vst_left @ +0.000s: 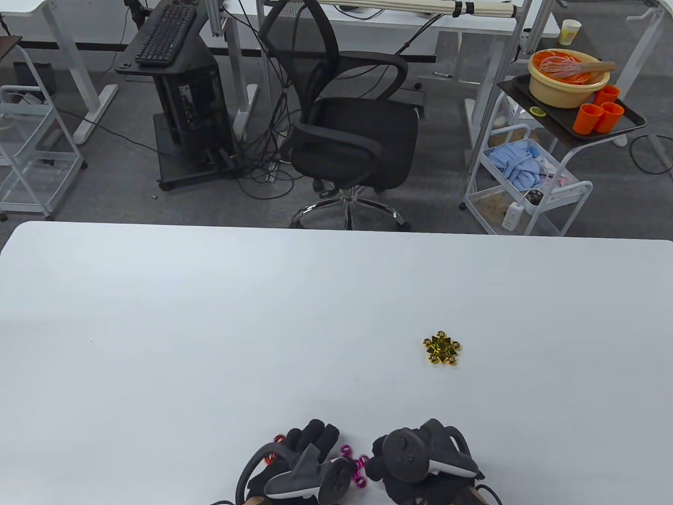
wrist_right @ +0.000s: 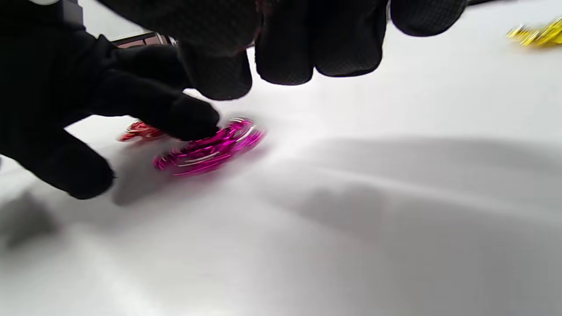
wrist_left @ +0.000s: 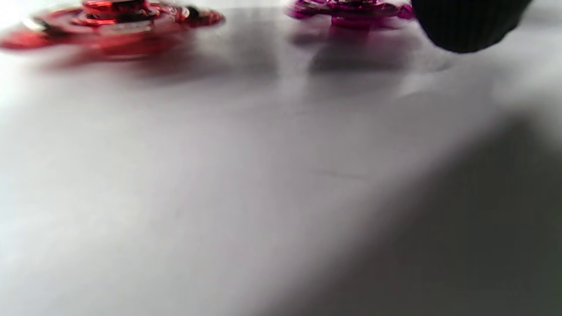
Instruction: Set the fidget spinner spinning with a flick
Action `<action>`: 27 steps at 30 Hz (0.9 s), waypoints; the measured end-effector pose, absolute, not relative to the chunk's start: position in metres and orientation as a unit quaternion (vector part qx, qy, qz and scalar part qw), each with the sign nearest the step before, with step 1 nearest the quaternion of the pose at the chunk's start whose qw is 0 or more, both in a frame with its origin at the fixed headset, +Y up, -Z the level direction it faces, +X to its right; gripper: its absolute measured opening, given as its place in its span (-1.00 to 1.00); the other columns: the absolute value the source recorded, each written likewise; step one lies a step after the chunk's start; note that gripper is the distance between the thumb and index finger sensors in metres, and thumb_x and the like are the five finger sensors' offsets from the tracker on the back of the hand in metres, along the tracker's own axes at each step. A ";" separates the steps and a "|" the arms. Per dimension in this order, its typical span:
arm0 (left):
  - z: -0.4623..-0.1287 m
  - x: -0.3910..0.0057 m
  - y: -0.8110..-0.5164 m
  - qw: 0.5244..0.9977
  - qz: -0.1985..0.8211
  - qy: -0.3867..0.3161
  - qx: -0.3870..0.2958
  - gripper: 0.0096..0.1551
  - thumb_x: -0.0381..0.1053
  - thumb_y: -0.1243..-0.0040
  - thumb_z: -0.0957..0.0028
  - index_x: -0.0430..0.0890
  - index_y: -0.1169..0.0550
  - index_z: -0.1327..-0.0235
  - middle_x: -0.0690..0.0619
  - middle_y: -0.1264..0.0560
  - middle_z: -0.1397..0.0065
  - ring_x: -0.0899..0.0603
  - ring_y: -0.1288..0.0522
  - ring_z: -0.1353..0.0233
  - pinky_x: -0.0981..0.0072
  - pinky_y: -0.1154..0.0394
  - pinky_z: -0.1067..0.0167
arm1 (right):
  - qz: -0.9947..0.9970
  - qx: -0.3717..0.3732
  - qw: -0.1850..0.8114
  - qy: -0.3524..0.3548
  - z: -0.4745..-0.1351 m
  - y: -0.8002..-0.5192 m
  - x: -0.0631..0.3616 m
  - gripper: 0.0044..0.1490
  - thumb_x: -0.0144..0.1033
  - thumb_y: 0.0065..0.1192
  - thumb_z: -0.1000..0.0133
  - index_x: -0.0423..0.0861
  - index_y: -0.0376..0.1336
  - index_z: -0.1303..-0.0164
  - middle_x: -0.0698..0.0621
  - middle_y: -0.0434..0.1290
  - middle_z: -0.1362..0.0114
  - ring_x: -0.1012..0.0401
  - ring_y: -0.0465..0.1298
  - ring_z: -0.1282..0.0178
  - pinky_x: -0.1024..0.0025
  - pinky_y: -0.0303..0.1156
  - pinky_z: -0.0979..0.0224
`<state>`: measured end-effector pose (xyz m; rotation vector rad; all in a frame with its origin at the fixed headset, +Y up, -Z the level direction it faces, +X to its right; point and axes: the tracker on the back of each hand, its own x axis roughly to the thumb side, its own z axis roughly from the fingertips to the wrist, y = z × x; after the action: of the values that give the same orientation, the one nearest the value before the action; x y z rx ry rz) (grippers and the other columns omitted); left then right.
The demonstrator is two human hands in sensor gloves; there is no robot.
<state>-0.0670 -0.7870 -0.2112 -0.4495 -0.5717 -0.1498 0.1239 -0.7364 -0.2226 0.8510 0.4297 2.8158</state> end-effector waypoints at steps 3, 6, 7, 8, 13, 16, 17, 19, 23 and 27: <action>-0.210 -0.066 -0.787 0.932 -0.083 -0.280 -0.215 -0.13 0.41 -0.04 0.20 0.26 -0.02 -0.34 -0.09 0.40 -0.56 -0.33 0.37 -0.57 -0.30 0.20 -0.49 | 0.956 0.258 0.054 0.125 -0.224 -0.737 0.140 -0.50 -0.30 0.10 -0.11 0.03 0.24 -0.29 -0.15 0.23 -0.53 -0.22 0.24 -0.45 -0.31 0.08 -0.53; -0.207 -0.067 -0.783 0.930 -0.082 -0.294 -0.204 -0.10 0.41 -0.04 0.21 0.24 0.01 -0.36 -0.08 0.45 -0.54 -0.32 0.39 -0.57 -0.30 0.23 -0.49 | 0.970 0.206 0.074 0.103 -0.237 -0.742 0.158 -0.45 -0.22 0.11 -0.11 -0.01 0.19 -0.34 -0.16 0.23 -0.52 -0.23 0.25 -0.45 -0.31 0.09 -0.53; -0.206 -0.069 -0.777 0.934 -0.065 -0.298 -0.186 -0.07 0.41 -0.04 0.21 0.25 0.06 -0.36 -0.09 0.46 -0.54 -0.32 0.39 -0.57 -0.30 0.23 -0.49 | 0.975 0.185 0.078 0.093 -0.244 -0.744 0.165 -0.41 -0.16 0.12 -0.11 -0.02 0.16 -0.36 -0.16 0.21 -0.53 -0.23 0.24 -0.46 -0.32 0.09 -0.53; -0.205 -0.072 -0.770 0.939 -0.043 -0.299 -0.165 -0.06 0.41 -0.05 0.21 0.24 0.07 -0.36 -0.09 0.45 -0.54 -0.32 0.38 -0.57 -0.30 0.22 -0.49 | 0.980 0.163 0.080 0.084 -0.251 -0.746 0.173 -0.36 -0.12 0.13 -0.10 -0.04 0.13 -0.38 -0.18 0.19 -0.55 -0.25 0.23 -0.46 -0.33 0.08 -0.52; -0.204 -0.097 -0.742 0.959 0.043 -0.268 -0.076 -0.07 0.38 -0.05 0.18 0.18 0.05 -0.37 -0.12 0.38 -0.57 -0.33 0.31 -0.59 -0.31 0.16 -0.49 | 0.993 0.074 0.062 0.065 -0.294 -0.755 0.206 -0.10 0.07 0.19 -0.04 -0.08 -0.05 -0.47 -0.21 0.07 -0.60 -0.27 0.15 -0.50 -0.34 0.04 -0.54; -0.209 -0.108 -0.746 0.963 0.031 -0.254 -0.086 -0.08 0.38 -0.05 0.17 0.17 0.03 -0.38 -0.13 0.34 -0.58 -0.34 0.29 -0.59 -0.31 0.15 -0.49 | 0.995 0.036 0.063 0.068 -0.323 -0.757 0.219 0.01 0.12 0.20 -0.02 -0.10 -0.14 -0.50 -0.22 -0.03 -0.63 -0.30 0.08 -0.54 -0.35 0.00 -0.55; -0.210 -0.109 -0.748 0.963 0.030 -0.252 -0.091 -0.08 0.37 -0.05 0.17 0.17 0.03 -0.38 -0.13 0.34 -0.58 -0.34 0.29 -0.59 -0.31 0.15 -0.48 | 0.995 0.028 0.068 0.069 -0.330 -0.757 0.221 0.04 0.14 0.21 -0.01 -0.10 -0.16 -0.50 -0.22 -0.05 -0.64 -0.30 0.07 -0.55 -0.36 -0.02 -0.56; -0.211 -0.112 -0.751 0.963 0.026 -0.248 -0.099 -0.08 0.37 -0.05 0.17 0.17 0.02 -0.38 -0.14 0.34 -0.58 -0.34 0.28 -0.59 -0.31 0.14 -0.48 | 0.994 0.009 0.080 0.077 -0.348 -0.757 0.224 0.09 0.17 0.21 0.01 -0.10 -0.20 -0.51 -0.22 -0.08 -0.65 -0.31 0.05 -0.56 -0.37 -0.03 -0.56; -0.212 -0.113 -0.752 0.964 0.021 -0.246 -0.101 -0.08 0.37 -0.05 0.17 0.16 0.02 -0.38 -0.14 0.34 -0.58 -0.34 0.28 -0.59 -0.31 0.14 -0.48 | 0.993 -0.016 0.068 0.094 -0.377 -0.762 0.223 0.15 0.21 0.22 0.03 -0.10 -0.24 -0.51 -0.22 -0.12 -0.66 -0.33 -0.01 -0.59 -0.38 -0.05 -0.57; -0.212 -0.112 -0.752 0.964 0.019 -0.244 -0.105 -0.08 0.37 -0.05 0.18 0.16 0.02 -0.38 -0.13 0.34 -0.58 -0.34 0.28 -0.59 -0.31 0.15 -0.49 | 0.991 -0.028 0.053 0.120 -0.399 -0.775 0.219 0.20 0.24 0.23 0.06 -0.09 -0.28 -0.50 -0.21 -0.17 -0.67 -0.33 -0.01 -0.60 -0.38 -0.07 -0.58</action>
<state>-0.1122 -0.7524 -0.2125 -0.2127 -0.4942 0.0385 0.2187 -0.7750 -0.3991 -0.0846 0.3645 3.0118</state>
